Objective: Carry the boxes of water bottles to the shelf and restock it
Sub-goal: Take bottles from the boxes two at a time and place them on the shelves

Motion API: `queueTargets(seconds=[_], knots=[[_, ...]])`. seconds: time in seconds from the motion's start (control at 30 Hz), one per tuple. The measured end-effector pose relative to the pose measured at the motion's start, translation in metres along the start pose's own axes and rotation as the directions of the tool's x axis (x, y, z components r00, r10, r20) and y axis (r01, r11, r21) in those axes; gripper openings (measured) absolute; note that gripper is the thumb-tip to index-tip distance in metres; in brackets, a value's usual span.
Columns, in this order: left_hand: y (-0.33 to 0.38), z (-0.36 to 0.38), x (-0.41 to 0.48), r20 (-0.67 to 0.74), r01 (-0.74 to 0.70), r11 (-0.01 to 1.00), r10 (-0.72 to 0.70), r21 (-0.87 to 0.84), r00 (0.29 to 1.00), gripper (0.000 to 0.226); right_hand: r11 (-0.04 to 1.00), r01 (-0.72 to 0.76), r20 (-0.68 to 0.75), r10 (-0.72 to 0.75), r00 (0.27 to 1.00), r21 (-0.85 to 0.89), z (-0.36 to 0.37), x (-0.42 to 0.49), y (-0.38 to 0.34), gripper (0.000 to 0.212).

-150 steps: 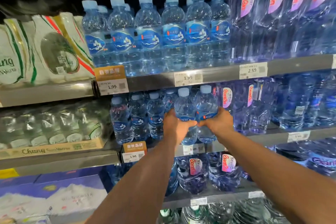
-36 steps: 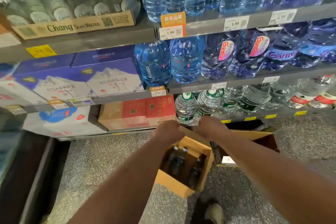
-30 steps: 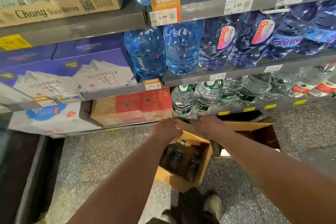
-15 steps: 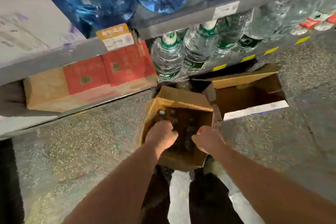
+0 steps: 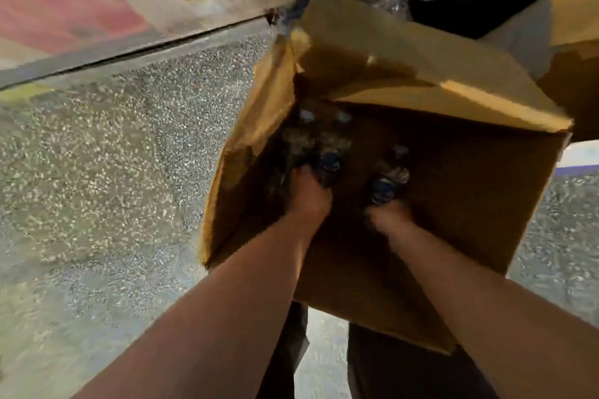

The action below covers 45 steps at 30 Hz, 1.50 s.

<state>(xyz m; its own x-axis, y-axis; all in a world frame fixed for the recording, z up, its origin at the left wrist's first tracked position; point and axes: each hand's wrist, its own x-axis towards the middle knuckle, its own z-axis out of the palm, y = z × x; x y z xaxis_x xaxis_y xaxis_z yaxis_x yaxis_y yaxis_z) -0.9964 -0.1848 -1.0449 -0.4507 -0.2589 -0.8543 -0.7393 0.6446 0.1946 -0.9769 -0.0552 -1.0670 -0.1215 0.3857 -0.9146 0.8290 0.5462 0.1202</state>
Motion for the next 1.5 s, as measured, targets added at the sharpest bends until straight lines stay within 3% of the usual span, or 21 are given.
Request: queueTargets(seconds=[0.17,0.23,0.47,0.63,0.8,1.0,1.23,1.33,1.43,1.5], knots=[[-0.008,0.029,0.035,-0.028,-0.028,0.984,0.023,-0.175,0.999,0.063,0.981,-0.099,-0.092,0.115,0.989,0.164,0.019,0.031,0.006,0.054],[-0.006,0.035,0.042,-0.041,-0.02,0.985,0.014,-0.171,0.999,0.065,0.953,-0.117,-0.081,0.144,0.986,0.278,0.024,0.034,0.001,0.051],[-0.003,0.047,0.049,-0.047,-0.056,0.998,0.054,-0.041,0.997,0.033,0.943,-0.062,0.016,0.059,0.998,0.326,0.023,0.036,-0.012,0.038],[0.008,0.05,0.058,0.098,-0.01,0.994,0.02,-0.107,0.995,0.058,0.876,-0.117,0.173,0.039,0.984,0.467,0.019,0.04,-0.007,0.047],[0.004,0.05,0.067,0.182,-0.022,0.973,0.065,-0.23,0.981,0.062,0.792,-0.171,0.177,0.08,0.981,0.586,0.023,0.05,-0.003,0.057],[0.006,0.04,0.06,0.198,0.027,0.949,0.038,-0.315,0.979,0.065,0.789,-0.183,0.197,0.08,0.977,0.586,0.015,0.043,-0.006,0.064],[0.017,-0.014,-0.019,0.125,0.068,0.916,-0.02,-0.396,0.992,0.071,0.869,0.033,0.049,-0.066,0.997,0.494,-0.039,-0.041,-0.011,0.073],[0.028,-0.038,-0.062,0.078,0.047,0.909,-0.016,-0.415,0.997,0.083,0.879,0.1,0.028,-0.127,0.991,0.466,-0.071,-0.088,-0.007,0.068],[0.038,-0.059,-0.104,0.08,0.041,0.883,-0.004,-0.468,0.997,0.076,0.903,0.108,0.037,-0.136,0.99,0.415,-0.097,-0.137,-0.001,0.078],[0.043,-0.073,-0.133,0.065,0.034,0.876,-0.003,-0.482,0.998,0.076,0.905,0.135,0.054,-0.17,0.984,0.403,-0.114,-0.165,0.004,0.069]])
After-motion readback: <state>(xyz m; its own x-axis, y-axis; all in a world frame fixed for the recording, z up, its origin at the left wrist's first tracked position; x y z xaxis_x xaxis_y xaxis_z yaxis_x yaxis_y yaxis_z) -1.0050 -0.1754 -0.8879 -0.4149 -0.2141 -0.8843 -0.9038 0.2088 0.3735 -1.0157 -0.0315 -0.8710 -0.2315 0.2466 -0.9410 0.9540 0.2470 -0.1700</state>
